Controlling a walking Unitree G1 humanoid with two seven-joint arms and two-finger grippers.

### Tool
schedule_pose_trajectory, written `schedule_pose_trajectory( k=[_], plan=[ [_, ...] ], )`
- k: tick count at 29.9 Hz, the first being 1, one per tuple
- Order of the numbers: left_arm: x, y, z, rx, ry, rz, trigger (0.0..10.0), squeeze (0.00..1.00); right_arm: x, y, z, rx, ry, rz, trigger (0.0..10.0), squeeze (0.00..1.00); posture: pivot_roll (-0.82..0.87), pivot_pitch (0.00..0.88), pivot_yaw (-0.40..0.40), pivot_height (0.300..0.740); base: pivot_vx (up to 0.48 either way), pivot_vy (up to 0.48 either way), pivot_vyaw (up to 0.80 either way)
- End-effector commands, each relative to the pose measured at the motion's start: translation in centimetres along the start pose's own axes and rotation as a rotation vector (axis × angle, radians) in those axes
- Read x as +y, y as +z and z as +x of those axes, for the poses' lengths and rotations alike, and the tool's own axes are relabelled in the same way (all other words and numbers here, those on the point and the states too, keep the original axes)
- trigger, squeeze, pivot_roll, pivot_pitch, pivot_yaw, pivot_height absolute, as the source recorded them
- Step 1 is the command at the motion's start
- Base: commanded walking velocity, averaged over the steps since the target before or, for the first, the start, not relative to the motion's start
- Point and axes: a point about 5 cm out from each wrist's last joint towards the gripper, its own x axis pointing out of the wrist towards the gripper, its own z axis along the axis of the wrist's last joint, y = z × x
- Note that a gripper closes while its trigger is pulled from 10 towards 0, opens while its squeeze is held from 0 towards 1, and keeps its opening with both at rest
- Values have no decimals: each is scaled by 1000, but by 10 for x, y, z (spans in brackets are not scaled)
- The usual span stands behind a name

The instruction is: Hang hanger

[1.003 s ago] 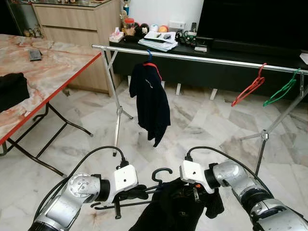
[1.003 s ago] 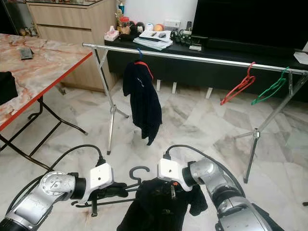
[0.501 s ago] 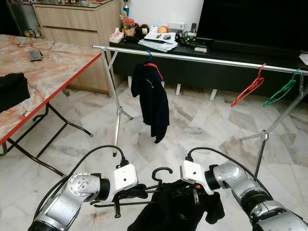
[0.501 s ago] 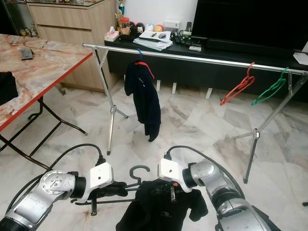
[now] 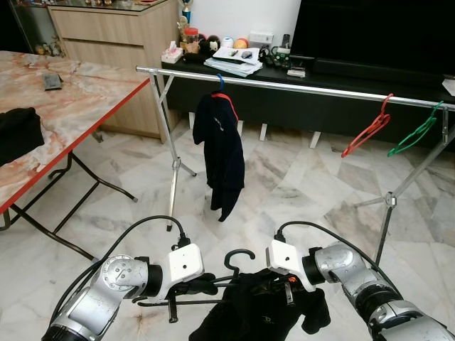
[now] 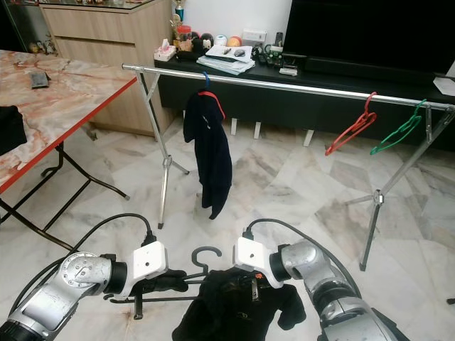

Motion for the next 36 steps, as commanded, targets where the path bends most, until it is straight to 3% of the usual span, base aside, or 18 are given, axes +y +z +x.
schedule_pose_trajectory(
  k=[1, 12, 13, 14, 15, 29, 35, 36],
  plan=[
    [11, 13, -2, -38, 34, 58, 10000, 0, 6, -4, 6, 4, 35, 17, 0, 0, 119, 57, -62, 740, 0, 0, 0],
    [11, 12, -1, -36, 32, 46, 10000, 0, 6, -5, 5, 9, 33, 16, 0, 0, 118, 55, -65, 740, 0, 0, 0],
    [11, 12, -1, -36, 32, 45, 10000, 141, 6, -5, 5, 10, 32, 16, 0, 0, 118, 55, -65, 740, 0, 0, 0],
    [11, 12, -1, -36, 30, 42, 10000, 486, 6, -5, 6, 9, 32, 16, 0, 0, 118, 55, -64, 740, 0, 0, 0],
    [11, 12, -1, -36, 28, 40, 10000, 1000, 6, -5, 6, 9, 32, 16, 0, 0, 117, 54, -64, 740, 0, 0, 0],
    [8, 9, -4, -20, -7, 17, 10000, 1000, 11, -15, 9, 71, 0, 8, 0, 0, 116, 54, -62, 740, 0, 0, 0],
    [13, 3, -15, -7, 54, -8, 10000, 1000, 8, -33, 8, 211, -198, 18, 0, 0, 115, 55, -67, 740, 0, 0, 0],
    [17, 0, -18, -11, 124, -12, 10000, 1000, 8, -39, 10, 218, -264, 60, 0, 0, 116, 58, -66, 740, 0, 0, 0]
  ],
)
